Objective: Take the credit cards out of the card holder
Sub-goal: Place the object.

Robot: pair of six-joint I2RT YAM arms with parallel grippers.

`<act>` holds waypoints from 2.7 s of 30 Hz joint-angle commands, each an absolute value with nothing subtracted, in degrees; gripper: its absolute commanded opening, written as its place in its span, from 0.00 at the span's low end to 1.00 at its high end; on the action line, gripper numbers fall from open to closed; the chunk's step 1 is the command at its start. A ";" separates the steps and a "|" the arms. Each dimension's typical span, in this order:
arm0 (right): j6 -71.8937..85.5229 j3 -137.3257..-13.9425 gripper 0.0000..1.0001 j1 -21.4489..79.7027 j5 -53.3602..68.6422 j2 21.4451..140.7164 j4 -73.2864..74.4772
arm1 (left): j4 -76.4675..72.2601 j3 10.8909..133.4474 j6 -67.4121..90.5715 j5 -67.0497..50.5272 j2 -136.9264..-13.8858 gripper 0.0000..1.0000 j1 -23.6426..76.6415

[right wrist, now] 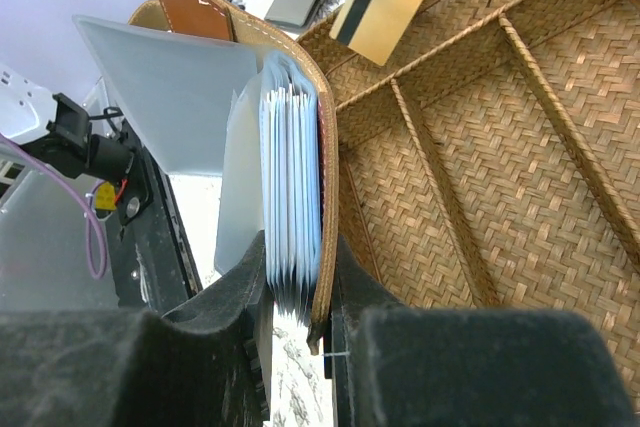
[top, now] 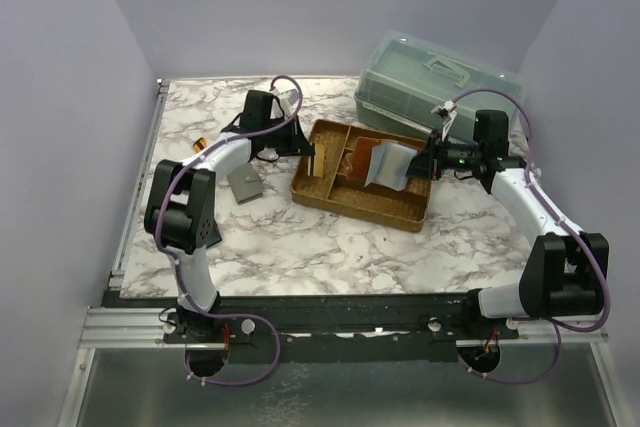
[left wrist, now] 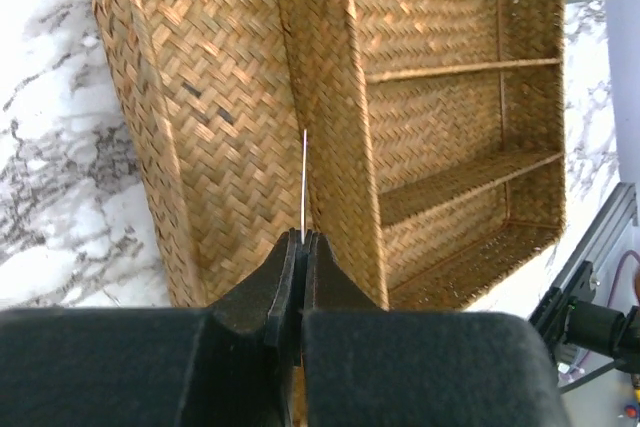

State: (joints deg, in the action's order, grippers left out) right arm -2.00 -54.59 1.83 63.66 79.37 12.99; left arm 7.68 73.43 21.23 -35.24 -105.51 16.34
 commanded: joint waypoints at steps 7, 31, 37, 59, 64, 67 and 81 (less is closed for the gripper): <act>-1.58 -54.93 0.00 0.79 65.32 77.53 11.98 | 22.19 90.88 13.66 -31.58 -119.99 0.00 18.59; -1.50 -54.51 0.00 0.53 66.67 78.02 11.69 | 33.13 111.35 9.93 -21.34 -131.45 0.01 21.71; -1.54 -54.49 0.00 0.52 66.55 78.05 11.69 | 35.74 115.80 9.10 -21.06 -134.57 0.01 21.71; -1.59 -54.50 0.00 0.46 66.97 78.98 11.69 | 38.47 123.54 8.71 -24.88 -140.10 0.03 21.70; -1.67 -54.54 0.00 0.49 67.07 79.10 11.69 | 38.57 124.25 8.88 -24.96 -140.47 0.03 21.71; -1.68 -54.50 0.00 0.45 67.14 79.18 11.69 | 38.51 124.34 8.83 -24.96 -140.29 0.03 21.66; -1.78 -54.57 0.00 0.47 67.15 79.10 11.78 | 46.48 129.74 7.51 -17.20 -138.39 0.01 21.74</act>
State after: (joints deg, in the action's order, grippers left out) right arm -1.96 -54.57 0.99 64.84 79.09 12.95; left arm 41.69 126.23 9.52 -22.31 -138.34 21.50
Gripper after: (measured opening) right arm 0.203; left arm 0.027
